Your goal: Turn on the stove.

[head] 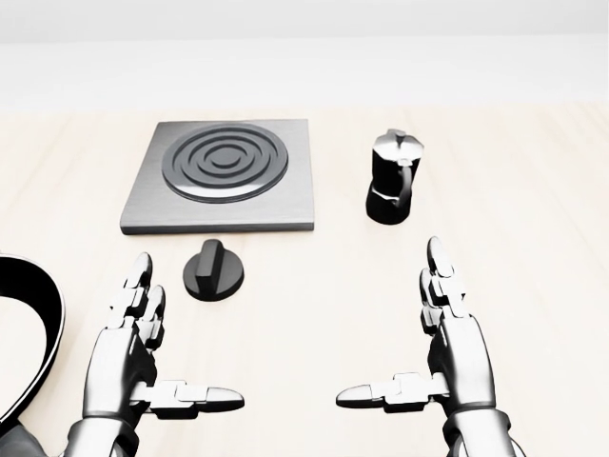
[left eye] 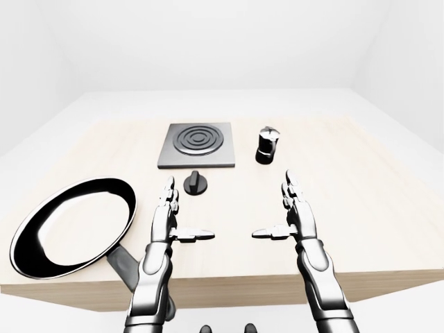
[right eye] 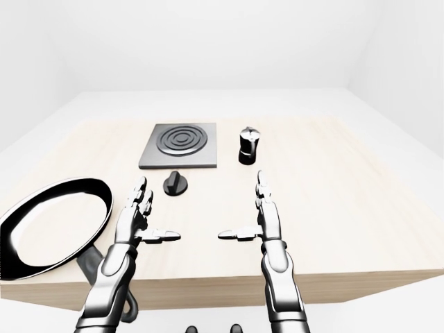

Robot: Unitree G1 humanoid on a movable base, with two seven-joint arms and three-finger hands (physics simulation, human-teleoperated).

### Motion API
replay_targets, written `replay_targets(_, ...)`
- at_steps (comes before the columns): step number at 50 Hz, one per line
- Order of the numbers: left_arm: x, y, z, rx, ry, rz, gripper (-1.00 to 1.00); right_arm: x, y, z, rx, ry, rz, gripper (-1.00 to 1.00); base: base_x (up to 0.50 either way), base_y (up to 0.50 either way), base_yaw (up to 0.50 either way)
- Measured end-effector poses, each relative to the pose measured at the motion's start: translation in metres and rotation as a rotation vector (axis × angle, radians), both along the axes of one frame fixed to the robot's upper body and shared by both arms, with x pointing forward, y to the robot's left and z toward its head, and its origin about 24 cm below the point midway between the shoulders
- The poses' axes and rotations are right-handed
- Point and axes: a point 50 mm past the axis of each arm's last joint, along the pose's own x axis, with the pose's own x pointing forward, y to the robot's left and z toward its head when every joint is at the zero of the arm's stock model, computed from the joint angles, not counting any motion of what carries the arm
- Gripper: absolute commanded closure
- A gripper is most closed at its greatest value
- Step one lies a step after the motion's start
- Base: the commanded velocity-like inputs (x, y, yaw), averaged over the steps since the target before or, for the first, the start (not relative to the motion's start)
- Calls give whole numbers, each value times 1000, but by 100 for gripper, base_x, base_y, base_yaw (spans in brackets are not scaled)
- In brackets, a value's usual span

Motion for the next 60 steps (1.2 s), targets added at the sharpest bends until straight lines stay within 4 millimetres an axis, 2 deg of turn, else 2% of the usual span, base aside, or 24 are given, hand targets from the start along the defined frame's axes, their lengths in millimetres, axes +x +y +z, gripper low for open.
replay_targets(26, 0, 0, 0, -2, -1, -3, -100, 0, 1, 0, -2, -1, 3, -100, 31, 0, 0)
replay_targets(60, 1, 2, -1, -5, 10, 1, -100, -1, 1, 0, -7, -1, 8, -100, 0, 0, 0)
